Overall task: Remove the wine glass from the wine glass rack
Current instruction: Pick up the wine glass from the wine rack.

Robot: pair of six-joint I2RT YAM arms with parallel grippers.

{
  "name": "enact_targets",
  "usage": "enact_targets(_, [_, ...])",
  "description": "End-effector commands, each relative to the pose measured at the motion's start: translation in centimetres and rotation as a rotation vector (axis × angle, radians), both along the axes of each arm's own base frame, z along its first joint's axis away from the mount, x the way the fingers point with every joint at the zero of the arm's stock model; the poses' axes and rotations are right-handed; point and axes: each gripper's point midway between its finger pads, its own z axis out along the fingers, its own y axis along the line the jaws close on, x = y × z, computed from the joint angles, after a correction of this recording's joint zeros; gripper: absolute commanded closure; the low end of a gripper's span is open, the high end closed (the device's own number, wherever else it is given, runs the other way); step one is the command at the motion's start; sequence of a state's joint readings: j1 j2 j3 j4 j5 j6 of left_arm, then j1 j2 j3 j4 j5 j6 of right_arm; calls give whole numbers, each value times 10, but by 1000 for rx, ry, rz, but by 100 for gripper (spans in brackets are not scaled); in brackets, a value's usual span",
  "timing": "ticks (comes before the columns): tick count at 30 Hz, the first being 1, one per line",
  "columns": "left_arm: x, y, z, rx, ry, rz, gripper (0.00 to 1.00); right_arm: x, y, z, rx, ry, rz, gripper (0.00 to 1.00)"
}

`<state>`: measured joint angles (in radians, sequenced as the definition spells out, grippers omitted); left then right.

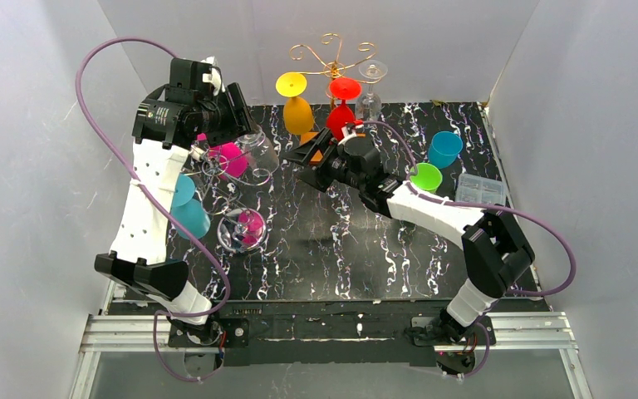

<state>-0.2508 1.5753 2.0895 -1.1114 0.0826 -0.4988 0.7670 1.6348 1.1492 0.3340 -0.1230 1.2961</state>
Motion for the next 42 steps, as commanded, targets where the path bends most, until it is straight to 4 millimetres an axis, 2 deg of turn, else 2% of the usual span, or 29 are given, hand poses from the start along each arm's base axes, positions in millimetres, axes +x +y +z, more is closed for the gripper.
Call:
enact_targets(1, [-12,2,13,-13,-36,-14,44,3,-3,51,157,-51,-58,2])
enact_targets(6, [-12,1,12,-14,-37,-21,43,6,5,54,284,-20,-64,1])
enact_targets(11, [-12,1,12,-14,-38,-23,42,6,22,54,329,20,-52,1])
enact_targets(16, [-12,1,14,-15,-43,-25,41,8,29,47,364,77,-80,2])
enact_targets(25, [-13,1,15,-15,-46,-30,41,6,44,56,505,122,-50,2])
enact_targets(42, [-18,3,13,-22,-37,-10,44,8,48,80,647,105,-40,2])
